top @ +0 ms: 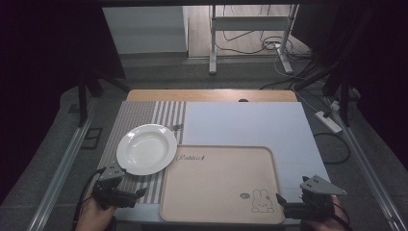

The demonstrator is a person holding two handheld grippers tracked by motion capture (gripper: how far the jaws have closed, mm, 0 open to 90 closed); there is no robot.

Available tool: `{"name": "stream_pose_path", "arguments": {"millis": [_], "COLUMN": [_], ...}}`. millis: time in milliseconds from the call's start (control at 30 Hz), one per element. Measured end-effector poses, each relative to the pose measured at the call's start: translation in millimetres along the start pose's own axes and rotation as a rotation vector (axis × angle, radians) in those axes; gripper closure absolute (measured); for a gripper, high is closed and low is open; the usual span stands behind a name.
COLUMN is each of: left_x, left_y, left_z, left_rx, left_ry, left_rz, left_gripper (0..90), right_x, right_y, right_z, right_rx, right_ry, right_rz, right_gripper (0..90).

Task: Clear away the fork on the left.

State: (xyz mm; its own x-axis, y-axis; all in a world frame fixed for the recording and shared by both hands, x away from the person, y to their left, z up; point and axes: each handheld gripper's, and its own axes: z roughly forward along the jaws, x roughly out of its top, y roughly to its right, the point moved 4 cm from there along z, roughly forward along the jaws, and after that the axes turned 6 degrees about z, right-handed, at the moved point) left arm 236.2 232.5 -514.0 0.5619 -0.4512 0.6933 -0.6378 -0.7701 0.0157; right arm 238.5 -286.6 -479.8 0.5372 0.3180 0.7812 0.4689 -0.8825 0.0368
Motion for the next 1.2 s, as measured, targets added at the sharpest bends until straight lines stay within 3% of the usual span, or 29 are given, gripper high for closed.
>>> {"name": "stream_pose_path", "arguments": {"millis": [33, 100, 367, 633, 1200], "left_x": [0.5, 1.0, 6.0, 14.0, 35.9], "left_y": [-2.1, -3.9, -17.1, -31.1, -57.1], "left_z": [1.3, 3.1, 17.7, 27.3, 57.5], "left_rx": [0.010, 0.017, -0.032, -0.031, -0.057], "left_ry": [0.007, 0.002, 0.026, 0.041, 0.011], "left_rz": [0.022, 0.025, -0.010, -0.020, -0.049], "left_gripper": [0.0, 0.0, 0.1, 0.4, 0.0], "right_x": [-0.1, -0.1, -0.2, -0.3, -0.3], "right_y": [-0.2, -0.3, -0.9, -0.8, -0.7], "right_z": [0.0, 0.1, 1.3, 1.4, 1.5], "right_rx": [0.001, 0.001, 0.001, 0.000, 0.000], "right_ry": [-0.002, -0.003, -0.006, -0.006, -0.011], "right_rz": [-0.003, -0.004, -0.006, -0.007, -0.006], "right_gripper": [0.0, 0.0, 0.0, 0.0, 0.0]}}
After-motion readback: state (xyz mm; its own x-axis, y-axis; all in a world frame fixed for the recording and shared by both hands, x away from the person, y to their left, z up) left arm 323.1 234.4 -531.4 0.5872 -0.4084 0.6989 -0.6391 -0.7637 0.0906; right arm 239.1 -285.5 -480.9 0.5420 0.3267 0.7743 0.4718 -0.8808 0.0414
